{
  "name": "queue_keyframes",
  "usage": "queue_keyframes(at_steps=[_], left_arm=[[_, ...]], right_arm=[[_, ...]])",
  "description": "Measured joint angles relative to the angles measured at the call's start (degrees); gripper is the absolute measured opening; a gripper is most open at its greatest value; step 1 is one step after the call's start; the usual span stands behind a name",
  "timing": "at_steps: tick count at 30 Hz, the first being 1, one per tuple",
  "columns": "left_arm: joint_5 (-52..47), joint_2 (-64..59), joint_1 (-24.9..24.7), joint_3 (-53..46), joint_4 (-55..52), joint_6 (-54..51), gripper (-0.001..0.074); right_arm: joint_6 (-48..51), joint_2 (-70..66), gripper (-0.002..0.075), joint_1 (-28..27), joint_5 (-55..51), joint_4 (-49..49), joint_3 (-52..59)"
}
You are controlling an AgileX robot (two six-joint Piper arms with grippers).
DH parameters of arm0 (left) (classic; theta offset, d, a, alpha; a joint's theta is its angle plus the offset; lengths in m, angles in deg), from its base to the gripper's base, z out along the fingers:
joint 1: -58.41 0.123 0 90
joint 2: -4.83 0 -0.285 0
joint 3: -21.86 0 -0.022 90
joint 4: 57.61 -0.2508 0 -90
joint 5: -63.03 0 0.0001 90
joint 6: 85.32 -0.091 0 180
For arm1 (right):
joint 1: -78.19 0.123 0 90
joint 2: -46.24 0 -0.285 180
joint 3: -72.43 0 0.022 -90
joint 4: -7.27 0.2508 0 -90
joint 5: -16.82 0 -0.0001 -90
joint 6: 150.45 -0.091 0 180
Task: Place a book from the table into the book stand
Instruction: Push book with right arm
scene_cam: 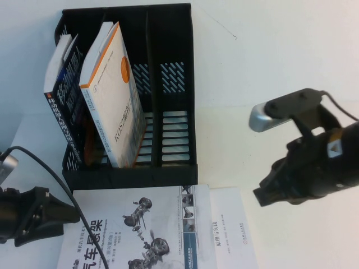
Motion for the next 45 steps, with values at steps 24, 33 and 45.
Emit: queue_keyframes(at_steps=[24,33,45], left_arm=[[1.54,-12.27,3.21,4.44,-2.20,-0.25,0.0524],[-0.30,-17.86,3.34,4.70,0.82,-3.02,0.0524],[-4.40,-22.56,3.57,5.10,3.82,-5.11,0.0495]], right_arm=[[-8.28,28.11,0.0008,0.00,-2.18,-1.06,18.66],[-8.47,28.63,0.0008,0.00,-2.31,-1.06,18.88],[-8.47,28.63,0.0008,0.00,0.04,-1.06,18.88]])
